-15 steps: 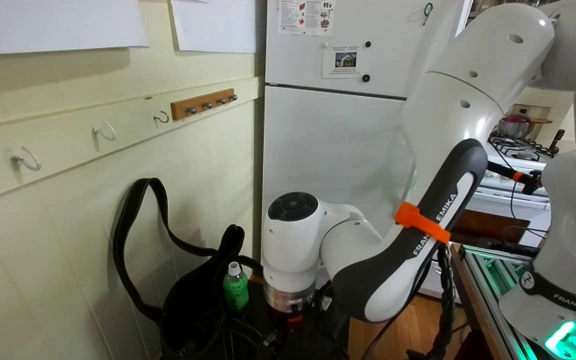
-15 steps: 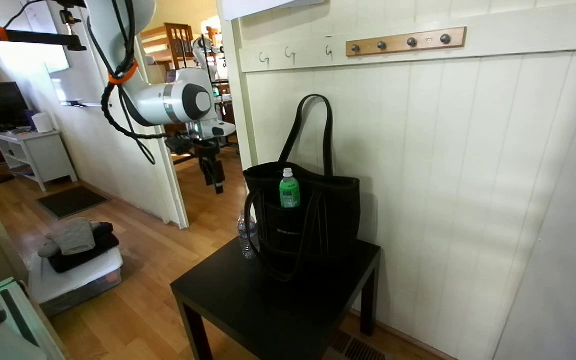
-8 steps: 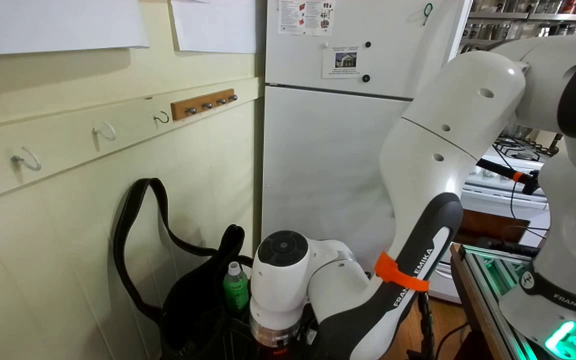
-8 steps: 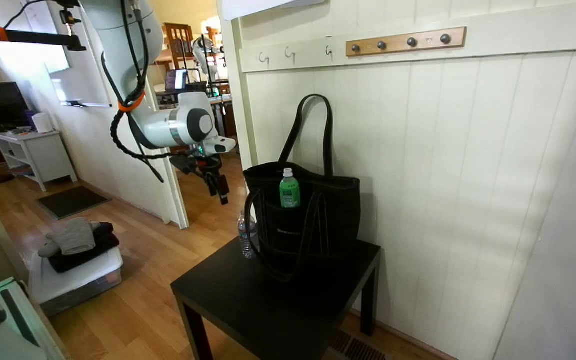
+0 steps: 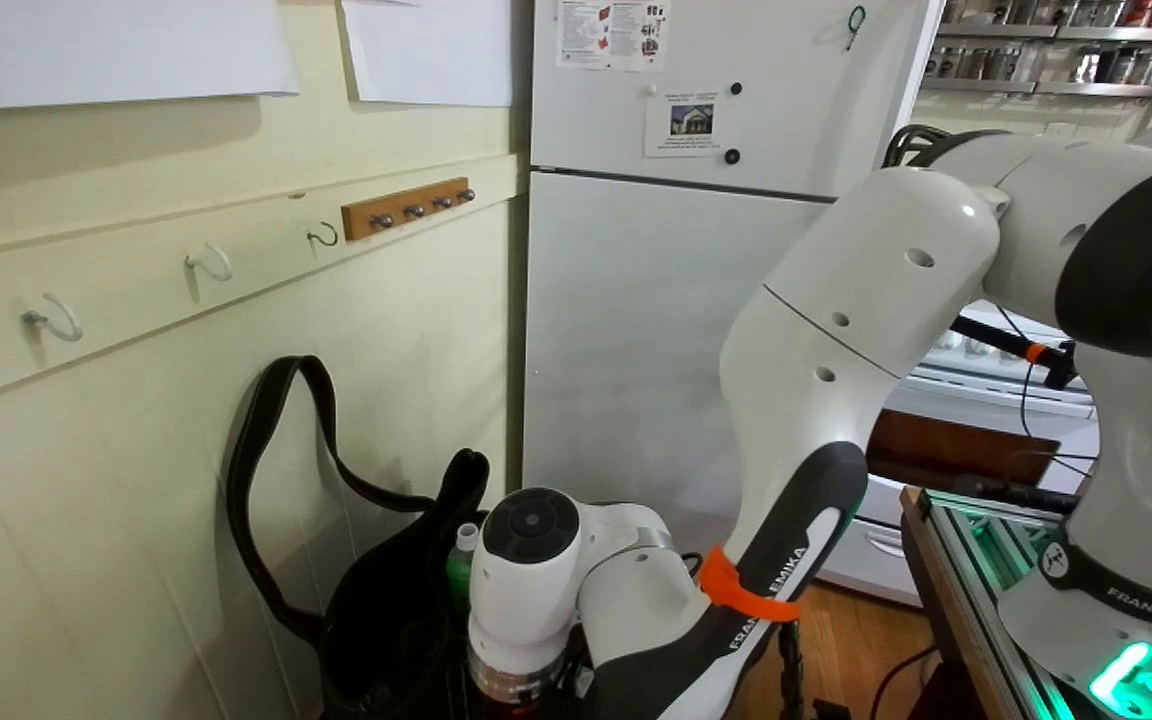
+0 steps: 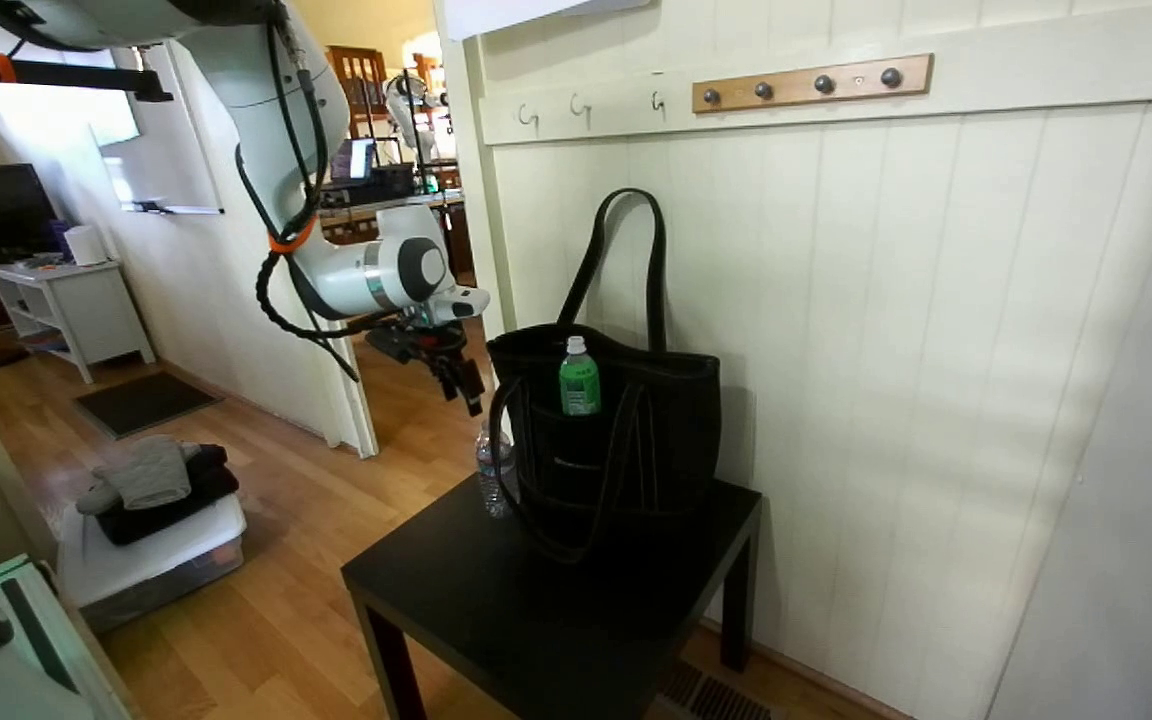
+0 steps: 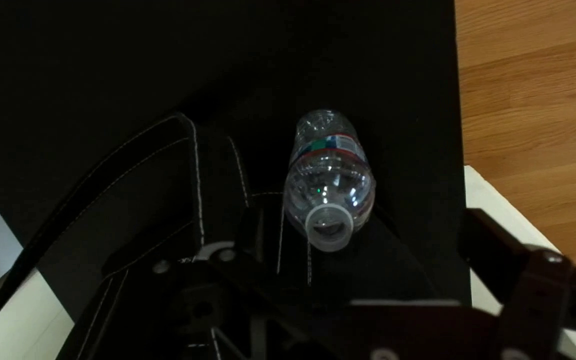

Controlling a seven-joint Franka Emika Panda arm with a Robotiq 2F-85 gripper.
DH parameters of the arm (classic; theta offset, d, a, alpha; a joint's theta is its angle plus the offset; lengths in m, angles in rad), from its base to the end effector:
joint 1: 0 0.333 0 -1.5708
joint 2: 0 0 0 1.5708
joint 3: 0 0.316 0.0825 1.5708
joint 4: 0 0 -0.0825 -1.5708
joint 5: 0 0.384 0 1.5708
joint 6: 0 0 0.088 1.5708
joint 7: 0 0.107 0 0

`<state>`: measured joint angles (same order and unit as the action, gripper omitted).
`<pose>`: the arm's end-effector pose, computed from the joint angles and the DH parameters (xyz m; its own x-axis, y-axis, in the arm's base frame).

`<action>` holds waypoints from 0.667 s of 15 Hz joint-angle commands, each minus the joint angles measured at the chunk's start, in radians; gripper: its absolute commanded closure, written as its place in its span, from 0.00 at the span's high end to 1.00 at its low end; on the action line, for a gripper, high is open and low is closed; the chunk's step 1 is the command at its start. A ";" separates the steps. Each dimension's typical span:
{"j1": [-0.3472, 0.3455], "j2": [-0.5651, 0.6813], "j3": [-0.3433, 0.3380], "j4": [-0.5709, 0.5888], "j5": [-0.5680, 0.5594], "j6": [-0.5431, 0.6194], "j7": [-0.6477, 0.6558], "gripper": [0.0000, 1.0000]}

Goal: Put the bottle in the bag

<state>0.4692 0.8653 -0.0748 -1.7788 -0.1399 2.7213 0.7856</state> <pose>0.5934 0.2551 0.0780 0.9639 -0.2302 0.1342 -0.2373 -0.9706 0.0396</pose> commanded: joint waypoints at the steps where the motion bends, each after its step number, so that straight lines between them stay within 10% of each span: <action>1: 0.022 0.074 -0.030 0.085 0.003 0.009 -0.020 1.00; 10: 0.027 0.157 -0.038 0.174 0.012 -0.014 -0.066 1.00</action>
<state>0.4780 0.9858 -0.0938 -1.6469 -0.1397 2.7212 0.7348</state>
